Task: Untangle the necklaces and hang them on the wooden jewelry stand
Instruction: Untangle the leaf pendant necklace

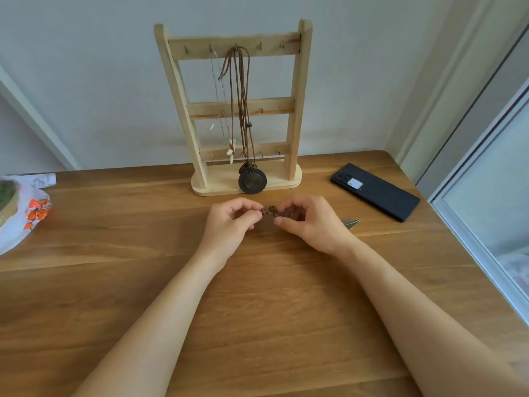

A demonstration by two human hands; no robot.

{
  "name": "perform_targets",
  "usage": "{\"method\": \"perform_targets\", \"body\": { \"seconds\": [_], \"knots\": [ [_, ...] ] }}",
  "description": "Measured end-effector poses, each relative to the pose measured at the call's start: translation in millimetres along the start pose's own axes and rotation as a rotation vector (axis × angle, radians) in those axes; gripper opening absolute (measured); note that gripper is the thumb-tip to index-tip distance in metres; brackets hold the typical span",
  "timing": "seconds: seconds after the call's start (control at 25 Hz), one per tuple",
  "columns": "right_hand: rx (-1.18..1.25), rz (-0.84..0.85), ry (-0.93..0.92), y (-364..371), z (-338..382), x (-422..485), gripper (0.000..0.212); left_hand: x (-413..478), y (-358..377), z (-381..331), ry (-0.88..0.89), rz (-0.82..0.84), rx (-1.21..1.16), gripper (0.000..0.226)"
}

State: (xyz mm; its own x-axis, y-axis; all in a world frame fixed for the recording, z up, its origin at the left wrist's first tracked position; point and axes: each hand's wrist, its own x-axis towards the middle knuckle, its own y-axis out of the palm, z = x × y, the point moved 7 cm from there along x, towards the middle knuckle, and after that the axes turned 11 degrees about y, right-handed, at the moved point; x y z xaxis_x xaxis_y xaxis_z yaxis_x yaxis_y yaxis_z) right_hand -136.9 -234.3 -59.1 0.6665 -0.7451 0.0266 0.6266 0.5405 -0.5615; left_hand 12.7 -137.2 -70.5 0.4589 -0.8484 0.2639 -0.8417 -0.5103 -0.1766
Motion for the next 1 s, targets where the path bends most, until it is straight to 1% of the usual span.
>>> {"method": "perform_targets", "body": {
  "seconds": [0.12, 0.2, 0.4, 0.48, 0.56, 0.64, 0.76, 0.92, 1.0],
  "knots": [
    [-0.029, -0.015, -0.021, 0, -2, -5, 0.018, -3, 6, -4, 0.052, 0.067, 0.049, 0.009],
    [-0.036, -0.008, -0.062, 2, 0, -6, 0.025, -6, 6, -4, 0.068, 0.084, 0.100, 0.005],
    [0.004, -0.035, -0.074, 0, -6, -8, 0.017, -9, 9, -3, 0.095, 0.132, 0.220, 0.005],
    [0.059, -0.072, -0.030, -2, -13, -6, 0.014, -8, 8, 1, 0.061, 0.097, 0.170, 0.009],
    [0.081, -0.089, -0.018, -1, -16, -4, 0.013, -7, 5, 3, 0.017, 0.017, 0.035, 0.016],
    [0.026, -0.077, -0.049, 4, -15, -4, 0.014, -7, 2, 4, -0.005, -0.051, -0.048, 0.017],
    [-0.052, -0.068, -0.084, 7, -10, -5, 0.014, -7, 1, 4, -0.009, -0.114, -0.109, 0.012],
    [-0.078, -0.053, -0.085, 7, -9, -6, 0.015, -6, -5, 6, 0.005, -0.165, -0.099, 0.020],
    [-0.094, -0.080, -0.108, 7, -7, -9, 0.015, -12, -13, 5, 0.037, -0.223, -0.038, 0.015]
  ]
}}
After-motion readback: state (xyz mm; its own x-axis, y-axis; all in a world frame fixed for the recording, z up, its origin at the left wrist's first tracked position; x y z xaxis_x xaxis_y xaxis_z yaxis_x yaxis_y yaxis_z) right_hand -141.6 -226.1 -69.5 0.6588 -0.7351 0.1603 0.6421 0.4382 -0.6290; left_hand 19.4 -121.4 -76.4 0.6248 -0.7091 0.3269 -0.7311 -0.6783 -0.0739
